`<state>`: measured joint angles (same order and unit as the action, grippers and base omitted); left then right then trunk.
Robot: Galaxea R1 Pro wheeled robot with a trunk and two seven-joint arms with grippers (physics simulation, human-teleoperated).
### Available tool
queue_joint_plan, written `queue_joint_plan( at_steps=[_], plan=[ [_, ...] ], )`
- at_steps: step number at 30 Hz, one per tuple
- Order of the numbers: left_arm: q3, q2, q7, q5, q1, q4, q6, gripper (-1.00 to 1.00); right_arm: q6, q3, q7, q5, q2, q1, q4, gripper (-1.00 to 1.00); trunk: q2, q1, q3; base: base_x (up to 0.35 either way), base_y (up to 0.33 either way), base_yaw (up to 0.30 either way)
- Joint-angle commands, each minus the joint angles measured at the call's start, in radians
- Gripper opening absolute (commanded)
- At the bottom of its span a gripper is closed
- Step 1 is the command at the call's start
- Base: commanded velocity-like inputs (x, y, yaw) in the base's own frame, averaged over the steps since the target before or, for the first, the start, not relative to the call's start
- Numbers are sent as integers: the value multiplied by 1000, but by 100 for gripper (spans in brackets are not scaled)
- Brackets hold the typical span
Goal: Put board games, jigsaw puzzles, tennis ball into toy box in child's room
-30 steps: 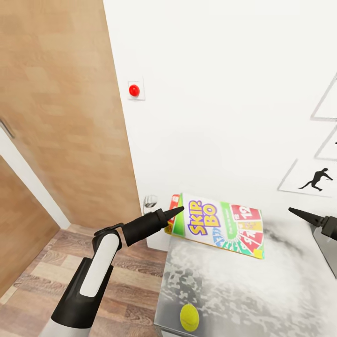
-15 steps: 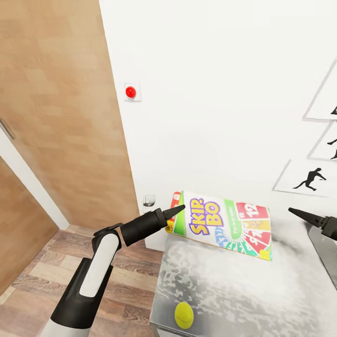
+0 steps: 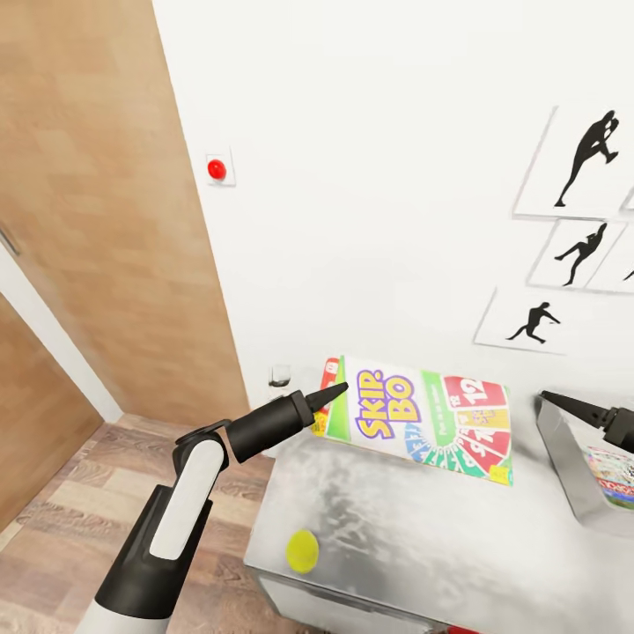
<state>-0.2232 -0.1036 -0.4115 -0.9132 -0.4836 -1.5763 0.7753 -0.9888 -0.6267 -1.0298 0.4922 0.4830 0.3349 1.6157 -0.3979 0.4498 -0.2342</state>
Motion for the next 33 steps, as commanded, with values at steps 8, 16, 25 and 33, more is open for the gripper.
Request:
queue_joint_plan(
  at_steps=[8, 16, 25, 33],
  plan=[
    [3, -2, -1, -5, 0, -1, 6, -100, -4, -1, -4, -1, 0, 1, 0, 100, -2, 0, -2, -145, -126, 0],
    [4, -2, 0, -5, 0, -1, 6, -100, -4, -1, -4, -2, -1, 1, 0, 100, -2, 0, -2, -37, -32, 0],
    [4, -3, 0, -5, 0, -1, 6, -100, -4, -1, -4, -2, -2, 1, 0, 100, -2, 0, -1, -9, -8, -19],
    [4, -3, 0, -4, 0, -1, 5, -100, -4, -2, -4, -2, -3, 1, 0, 100, -2, 0, 3, -2, -2, -157]
  ],
)
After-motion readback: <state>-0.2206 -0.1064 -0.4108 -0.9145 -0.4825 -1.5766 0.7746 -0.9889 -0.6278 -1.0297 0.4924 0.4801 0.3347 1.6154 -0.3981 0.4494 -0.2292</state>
